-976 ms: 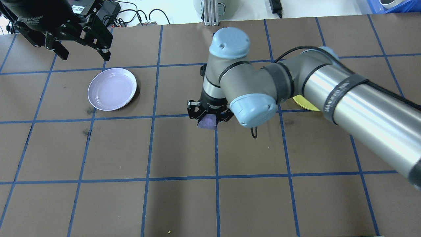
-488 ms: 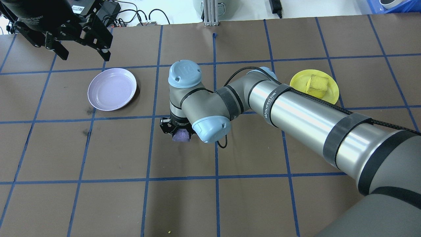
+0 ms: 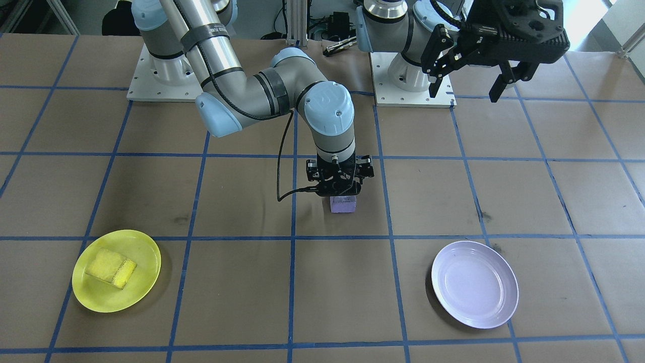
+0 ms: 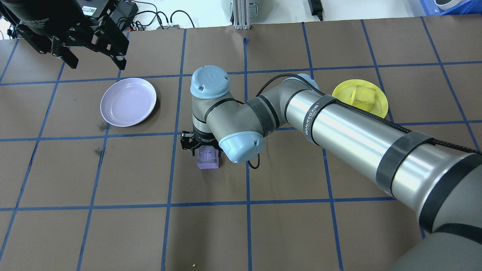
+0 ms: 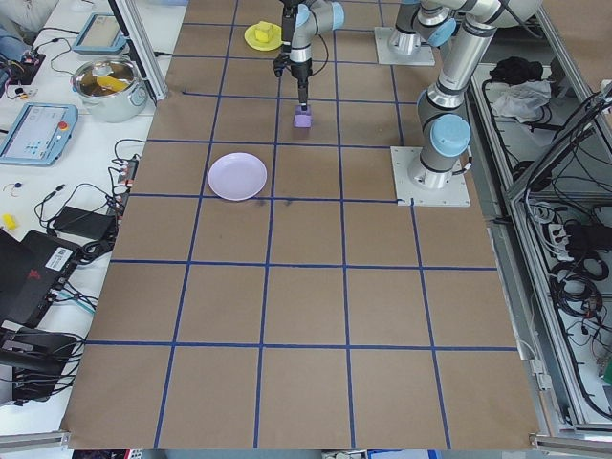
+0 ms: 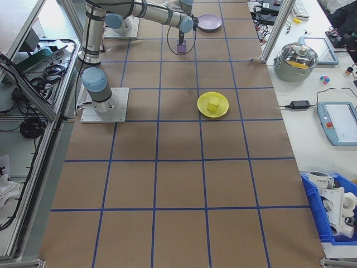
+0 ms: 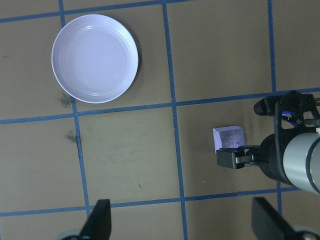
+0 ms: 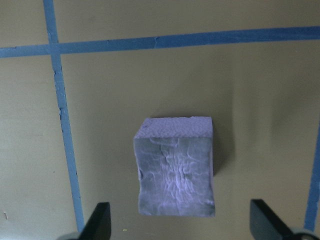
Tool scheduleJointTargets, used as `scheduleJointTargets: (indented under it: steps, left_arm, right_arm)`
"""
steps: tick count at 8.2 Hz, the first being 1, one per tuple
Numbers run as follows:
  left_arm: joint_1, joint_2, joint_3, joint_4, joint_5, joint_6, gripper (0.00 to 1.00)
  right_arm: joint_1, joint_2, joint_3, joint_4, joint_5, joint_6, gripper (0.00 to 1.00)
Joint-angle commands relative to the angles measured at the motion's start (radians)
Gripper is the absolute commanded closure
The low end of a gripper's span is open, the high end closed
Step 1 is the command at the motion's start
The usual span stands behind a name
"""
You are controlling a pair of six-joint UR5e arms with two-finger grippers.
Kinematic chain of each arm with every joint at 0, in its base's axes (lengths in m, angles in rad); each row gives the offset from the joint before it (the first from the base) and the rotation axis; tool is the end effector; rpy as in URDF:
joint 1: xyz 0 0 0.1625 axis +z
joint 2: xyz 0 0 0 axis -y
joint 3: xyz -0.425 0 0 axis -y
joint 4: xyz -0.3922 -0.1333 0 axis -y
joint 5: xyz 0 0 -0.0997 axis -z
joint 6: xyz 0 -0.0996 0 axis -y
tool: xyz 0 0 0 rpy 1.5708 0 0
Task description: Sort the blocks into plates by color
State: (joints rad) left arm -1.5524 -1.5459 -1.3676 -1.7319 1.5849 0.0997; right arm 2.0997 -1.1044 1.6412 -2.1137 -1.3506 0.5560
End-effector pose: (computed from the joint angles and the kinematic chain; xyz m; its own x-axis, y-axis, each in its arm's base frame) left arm -0.1231 -0.4800 0.5834 -0.9966 0.0801 -0.0207 0.0812 0.9946 -0.0652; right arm 0.4510 -0.4643 0.2450 -0.9814 0.0365 -0.1887 0.0157 0.9938 0.1101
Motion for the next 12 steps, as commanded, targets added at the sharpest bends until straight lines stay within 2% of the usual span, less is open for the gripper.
scheduleJointTargets:
  steps: [1, 2, 4, 5, 6, 7, 8, 9, 10, 12]
  left_arm:
    - [0.0, -0.003, 0.002, 0.002, 0.0, 0.0, 0.0]
    - [0.0, -0.011, 0.004, 0.003, 0.0, -0.003, 0.0]
    - [0.0, -0.043, 0.01, 0.038, -0.006, -0.006, 0.0]
    - [-0.002, -0.075, 0.018, 0.046, 0.0, -0.006, 0.0]
    - [-0.003, -0.088, 0.016, 0.046, -0.009, -0.02, 0.0]
    - [-0.003, -0.112, 0.015, 0.048, -0.011, -0.021, 0.0]
    - [-0.026, -0.141, 0.006, 0.048, -0.013, -0.093, 0.0]
    - [-0.069, -0.164, -0.013, 0.049, -0.008, -0.147, 0.0]
    - [-0.089, -0.186, -0.055, 0.076, -0.006, -0.15, 0.0]
    - [-0.097, -0.197, -0.219, 0.26, -0.009, -0.146, 0.0]
  right_arm:
    - [-0.039, -0.07, -0.006, 0.067, -0.015, 0.005, 0.0]
    - [-0.105, -0.098, -0.007, 0.125, -0.063, -0.02, 0.0]
    - [-0.255, -0.187, -0.007, 0.223, -0.103, -0.207, 0.0]
    - [-0.327, -0.23, -0.007, 0.236, -0.181, -0.299, 0.0]
    - [-0.386, -0.271, -0.009, 0.282, -0.224, -0.399, 0.0]
    - [-0.423, -0.314, -0.008, 0.308, -0.232, -0.448, 0.0]
    - [-0.458, -0.327, -0.007, 0.373, -0.261, -0.467, 0.01]
    - [-0.484, -0.362, -0.001, 0.397, -0.324, -0.532, 0.01]
    - [-0.504, -0.405, 0.002, 0.418, -0.332, -0.588, 0.0]
    - [-0.541, -0.519, 0.002, 0.484, -0.325, -0.695, 0.0]
